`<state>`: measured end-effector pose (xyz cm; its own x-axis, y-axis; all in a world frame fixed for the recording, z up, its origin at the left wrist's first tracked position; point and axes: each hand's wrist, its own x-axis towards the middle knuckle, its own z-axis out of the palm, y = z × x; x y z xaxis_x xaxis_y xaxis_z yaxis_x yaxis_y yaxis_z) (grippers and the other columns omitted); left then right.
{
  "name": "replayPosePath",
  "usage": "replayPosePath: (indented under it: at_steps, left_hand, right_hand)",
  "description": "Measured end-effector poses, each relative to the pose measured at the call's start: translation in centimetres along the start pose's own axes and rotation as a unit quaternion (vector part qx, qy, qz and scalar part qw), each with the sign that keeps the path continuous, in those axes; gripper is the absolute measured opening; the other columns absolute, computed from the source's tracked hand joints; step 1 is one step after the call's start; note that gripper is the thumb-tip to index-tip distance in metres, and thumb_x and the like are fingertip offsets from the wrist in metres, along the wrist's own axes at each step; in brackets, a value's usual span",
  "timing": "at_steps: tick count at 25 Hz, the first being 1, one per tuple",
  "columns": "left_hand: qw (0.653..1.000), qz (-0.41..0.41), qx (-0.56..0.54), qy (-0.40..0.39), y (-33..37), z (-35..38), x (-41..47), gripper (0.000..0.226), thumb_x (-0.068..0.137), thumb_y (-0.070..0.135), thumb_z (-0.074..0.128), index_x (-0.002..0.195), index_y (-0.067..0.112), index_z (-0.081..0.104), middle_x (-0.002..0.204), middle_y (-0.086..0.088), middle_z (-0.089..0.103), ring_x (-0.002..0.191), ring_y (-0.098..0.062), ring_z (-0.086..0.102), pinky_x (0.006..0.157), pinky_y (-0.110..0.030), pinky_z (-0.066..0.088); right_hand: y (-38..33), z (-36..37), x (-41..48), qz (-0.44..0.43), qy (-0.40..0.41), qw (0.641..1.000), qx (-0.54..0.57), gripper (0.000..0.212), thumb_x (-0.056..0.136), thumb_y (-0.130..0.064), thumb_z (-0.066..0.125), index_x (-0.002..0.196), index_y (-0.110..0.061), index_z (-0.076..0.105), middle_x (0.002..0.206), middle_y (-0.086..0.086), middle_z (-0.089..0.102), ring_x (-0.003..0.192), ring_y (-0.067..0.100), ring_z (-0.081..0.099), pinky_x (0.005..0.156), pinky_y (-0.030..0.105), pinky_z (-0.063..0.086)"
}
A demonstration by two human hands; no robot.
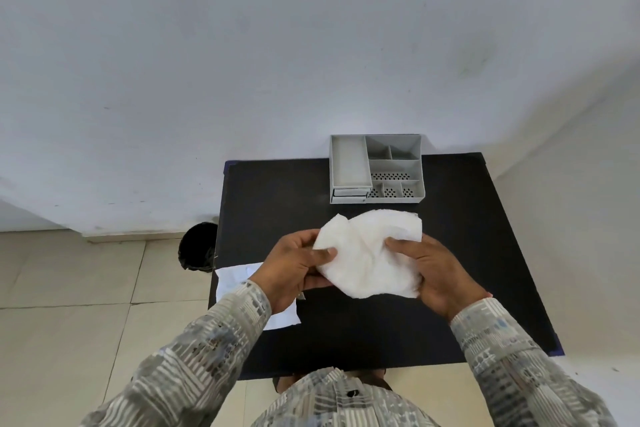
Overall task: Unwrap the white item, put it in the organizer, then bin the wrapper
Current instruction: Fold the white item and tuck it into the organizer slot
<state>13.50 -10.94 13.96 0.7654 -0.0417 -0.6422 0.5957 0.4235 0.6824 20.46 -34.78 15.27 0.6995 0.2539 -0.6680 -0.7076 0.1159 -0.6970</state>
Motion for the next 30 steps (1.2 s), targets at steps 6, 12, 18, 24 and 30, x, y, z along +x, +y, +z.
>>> replayPosePath:
  at_steps: [6,12,18,24,30]
  left_hand:
    - [0.976,0.014,-0.215,0.023,-0.2,3.6,0.6,0.053,0.080,-0.004,0.074,0.132,0.006,0.067,0.122,-0.017,0.081,0.109,-0.036,0.079,0.083,-0.047,0.069]
    - [0.993,0.031,-0.110,0.041,-2.4,8.4,0.7,0.045,0.093,0.016,0.076,0.137,0.013,0.068,0.130,-0.014,0.078,0.122,-0.037,0.073,0.097,-0.050,0.063]
    - [0.991,0.037,-0.127,0.001,-2.0,7.4,1.3,0.044,0.097,0.020,0.070,0.140,0.015,0.066,0.134,-0.016,0.076,0.121,-0.036,0.074,0.100,-0.057,0.059]
    - [0.990,0.058,-0.127,0.036,-3.0,8.8,3.2,0.055,0.089,0.017,0.079,0.141,0.012,0.064,0.136,-0.023,0.072,0.125,-0.044,0.070,0.100,-0.060,0.059]
    - [0.967,-0.001,-0.253,0.044,-3.1,9.5,4.8,0.036,0.102,0.025,0.062,0.136,0.017,0.071,0.137,-0.026,0.072,0.121,-0.048,0.070,0.099,-0.066,0.055]
  right_hand:
    - [-1.9,-1.1,0.3,0.006,-0.088,0.971,0.224,0.062,0.102,-0.050,0.058,0.149,-0.010,0.057,0.145,0.016,0.066,0.132,0.036,0.065,0.109,0.053,0.053]
    - [-0.3,0.3,0.6,-0.016,-0.086,0.996,-0.011,0.042,0.098,-0.004,0.067,0.139,-0.012,0.063,0.123,0.012,0.079,0.111,0.031,0.078,0.088,0.051,0.065]
    - [-3.0,-2.7,0.4,0.016,-0.176,0.979,-0.107,0.038,0.098,-0.011,0.069,0.134,-0.022,0.067,0.129,0.011,0.077,0.118,0.034,0.074,0.099,0.064,0.058]
    - [-2.2,-3.5,0.0,0.011,-0.161,0.972,-0.173,0.052,0.089,0.004,0.073,0.127,-0.031,0.066,0.118,0.004,0.081,0.108,0.026,0.078,0.089,0.055,0.065]
    - [-3.1,-5.9,0.2,0.039,-0.205,0.954,-0.217,0.042,0.092,-0.020,0.078,0.130,-0.032,0.065,0.117,0.003,0.080,0.101,0.024,0.079,0.073,0.042,0.065]
